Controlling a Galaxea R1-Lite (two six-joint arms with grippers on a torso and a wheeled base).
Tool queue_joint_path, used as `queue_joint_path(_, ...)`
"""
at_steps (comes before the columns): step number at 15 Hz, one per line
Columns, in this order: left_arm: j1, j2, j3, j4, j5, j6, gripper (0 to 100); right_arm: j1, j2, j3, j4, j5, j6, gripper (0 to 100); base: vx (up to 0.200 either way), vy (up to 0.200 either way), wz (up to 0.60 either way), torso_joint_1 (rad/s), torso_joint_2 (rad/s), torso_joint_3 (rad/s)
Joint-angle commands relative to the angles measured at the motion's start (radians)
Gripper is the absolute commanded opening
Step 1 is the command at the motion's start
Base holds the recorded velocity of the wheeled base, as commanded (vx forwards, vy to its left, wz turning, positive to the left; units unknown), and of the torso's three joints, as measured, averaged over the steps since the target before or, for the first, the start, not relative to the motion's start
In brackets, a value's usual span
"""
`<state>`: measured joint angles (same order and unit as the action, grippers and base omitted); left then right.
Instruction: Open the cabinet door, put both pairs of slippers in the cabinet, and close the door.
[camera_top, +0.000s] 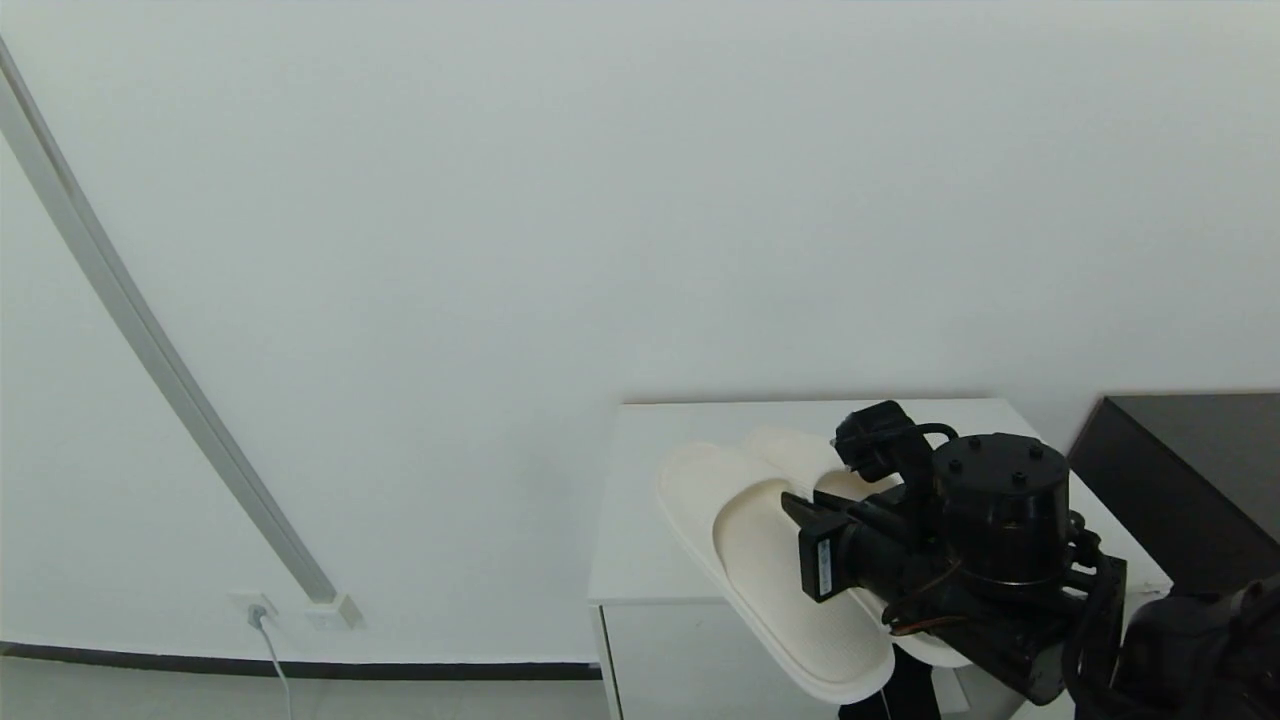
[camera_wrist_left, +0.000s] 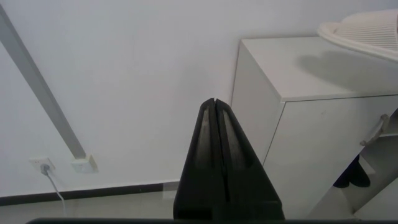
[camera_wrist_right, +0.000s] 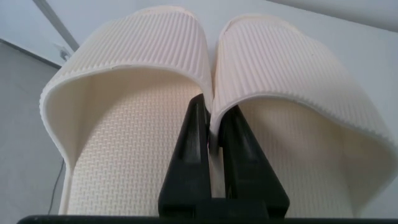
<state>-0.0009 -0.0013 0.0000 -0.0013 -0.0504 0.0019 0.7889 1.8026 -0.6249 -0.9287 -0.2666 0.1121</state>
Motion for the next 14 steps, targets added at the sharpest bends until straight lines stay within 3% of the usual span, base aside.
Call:
queue_joint_path(1,0.001,0.001,0.0,0.0,0.0,0.0,0,0.015,-0.011,0.008,-0.002,0.0,0.0,0,-0.2,0.0,0.0,0.002,0.0,0.002)
queue_joint_path(13,-0.001,0.001,0.0,0.0,0.001,0.0,0,0.026,-0.008,0.03,-0.002,0.001,0.0,0,-0.2,0.0,0.0,0.003,0.0,0.005)
queue_joint_path(14,-0.001,0.001,0.0,0.0,0.001,-0.005,0,0.026,-0.008,0.031,-0.002,0.001,0.0,0,0.0,0.0,0.0,0.0,0.0,0.0)
